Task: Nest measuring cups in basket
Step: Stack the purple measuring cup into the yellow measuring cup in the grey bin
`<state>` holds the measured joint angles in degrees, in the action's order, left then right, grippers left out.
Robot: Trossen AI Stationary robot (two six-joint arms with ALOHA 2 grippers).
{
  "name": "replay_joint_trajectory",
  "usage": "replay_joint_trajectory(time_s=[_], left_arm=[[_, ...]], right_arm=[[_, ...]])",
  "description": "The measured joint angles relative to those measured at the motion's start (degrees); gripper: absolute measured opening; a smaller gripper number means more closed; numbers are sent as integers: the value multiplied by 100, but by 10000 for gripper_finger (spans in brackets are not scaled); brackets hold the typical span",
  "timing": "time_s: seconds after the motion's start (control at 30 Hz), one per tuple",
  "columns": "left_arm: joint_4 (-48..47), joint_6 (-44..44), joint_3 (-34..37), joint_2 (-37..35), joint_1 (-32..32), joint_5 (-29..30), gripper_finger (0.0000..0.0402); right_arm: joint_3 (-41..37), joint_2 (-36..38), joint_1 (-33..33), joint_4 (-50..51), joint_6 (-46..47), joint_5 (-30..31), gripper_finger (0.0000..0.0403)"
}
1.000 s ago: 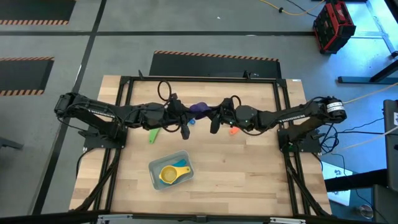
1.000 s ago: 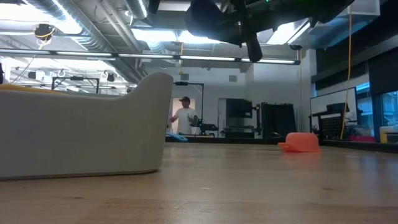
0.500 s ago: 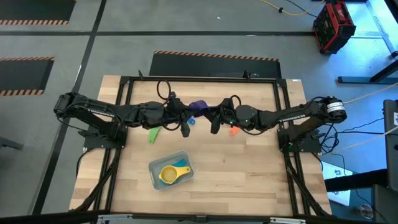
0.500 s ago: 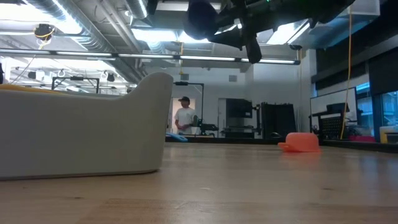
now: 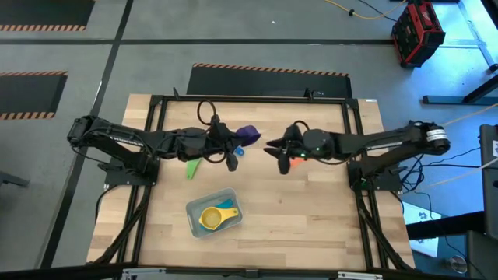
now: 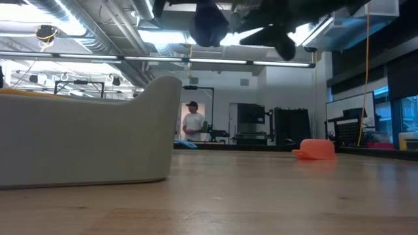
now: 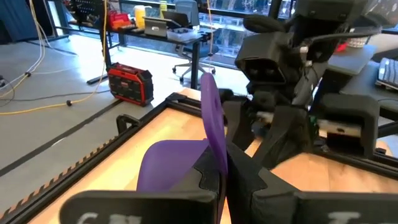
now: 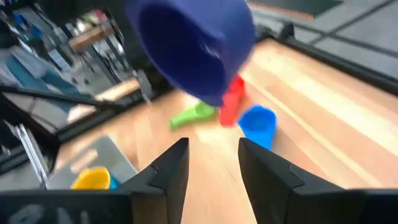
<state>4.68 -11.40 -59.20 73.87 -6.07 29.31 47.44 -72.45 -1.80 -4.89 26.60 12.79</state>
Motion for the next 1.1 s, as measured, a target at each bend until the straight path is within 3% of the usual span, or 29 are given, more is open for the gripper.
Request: replay_joint_trajectory(time_s=[0.17,0.5,0.73,0.83,1.1], left_arm=[[-43,-2,0,0,-2,-1026,0],[-234,-412,0,2,241,-4702,0],[-385,-1378,0,4,570,-7134,0],[-781,-1549,0,4,547,-7600,0],[-2018,-1530,1,145,122,-7656,1]], right_arm=[[0,568,2,1220,10,-120,144],[2,801,2,2028,10,-271,144],[7,788,4,2027,10,-404,144],[7,786,4,2027,11,-404,144],[7,783,4,2024,10,-404,144]])
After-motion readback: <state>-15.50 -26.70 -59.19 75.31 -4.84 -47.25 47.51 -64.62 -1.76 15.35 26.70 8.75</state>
